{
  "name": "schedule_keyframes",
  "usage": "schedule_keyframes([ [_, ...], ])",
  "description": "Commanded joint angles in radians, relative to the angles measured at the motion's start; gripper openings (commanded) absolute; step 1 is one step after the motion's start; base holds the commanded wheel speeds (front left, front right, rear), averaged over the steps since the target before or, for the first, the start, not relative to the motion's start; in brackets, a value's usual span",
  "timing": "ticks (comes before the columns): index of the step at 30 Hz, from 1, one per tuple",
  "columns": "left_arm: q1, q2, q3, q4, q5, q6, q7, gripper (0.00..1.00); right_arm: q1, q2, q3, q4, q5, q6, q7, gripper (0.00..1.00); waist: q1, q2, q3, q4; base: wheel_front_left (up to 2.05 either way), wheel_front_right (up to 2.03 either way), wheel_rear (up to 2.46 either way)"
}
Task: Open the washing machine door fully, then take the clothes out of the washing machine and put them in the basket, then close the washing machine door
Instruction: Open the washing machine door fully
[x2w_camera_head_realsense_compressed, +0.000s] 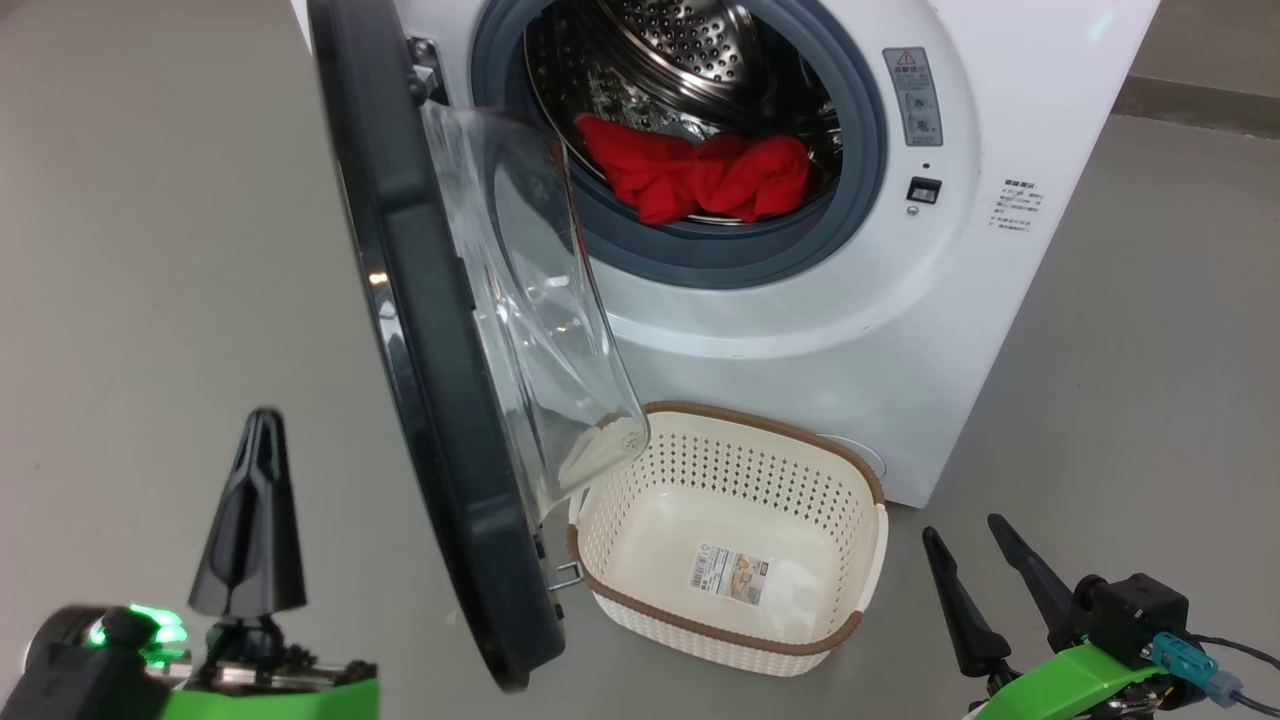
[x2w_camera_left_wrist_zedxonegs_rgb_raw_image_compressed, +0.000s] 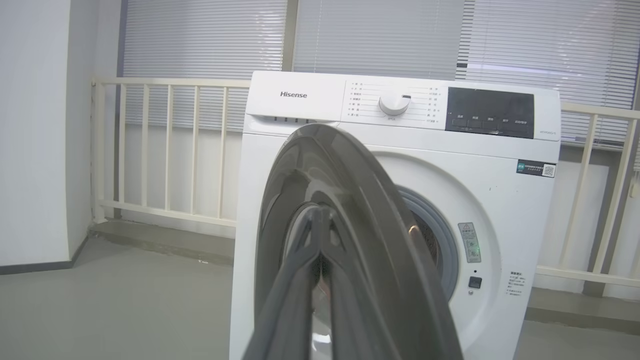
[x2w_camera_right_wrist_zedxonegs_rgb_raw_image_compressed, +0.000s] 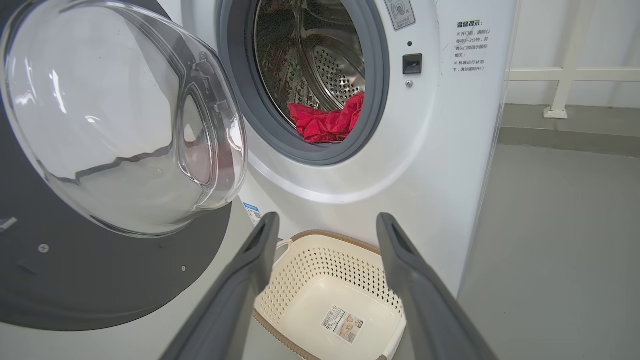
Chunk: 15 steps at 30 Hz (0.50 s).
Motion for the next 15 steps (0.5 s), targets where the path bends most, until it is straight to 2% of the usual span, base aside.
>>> schedule_keyframes([
  [1,-0.040,0.012,0.010,-0.067,-0.002,0.011,-0.009,0.00,-0.009,-0.006,0.016,-0.023,-0.011,0.005,-0.009,1.00,0.0000,-0.0001,0.000,0.000,0.00,0.00,0.00],
  [4,-0.048,0.012,-0.055,-0.169,0.006,0.020,-0.009,0.00,-0.012,-0.005,0.017,-0.021,-0.013,0.005,-0.009,1.00,0.0000,-0.0001,0.003,-0.002,0.00,0.00,0.00],
  [7,-0.038,0.012,-0.153,-0.213,0.014,0.016,-0.009,0.00,-0.014,-0.004,0.019,-0.022,-0.014,0.005,-0.009,1.00,0.0000,-0.0001,0.006,-0.006,0.00,0.00,0.00],
  [10,-0.018,0.012,-0.256,-0.201,0.019,0.011,-0.009,0.00,-0.016,-0.003,0.021,-0.024,-0.013,0.005,-0.009,1.00,0.0000,-0.0001,0.008,-0.011,0.00,0.00,0.00],
  [15,0.015,0.012,-0.385,-0.099,-0.009,0.007,-0.009,0.00,-0.019,0.000,0.024,-0.022,-0.016,0.005,-0.009,1.00,0.0000,-0.0001,0.012,-0.017,0.00,0.00,0.00],
])
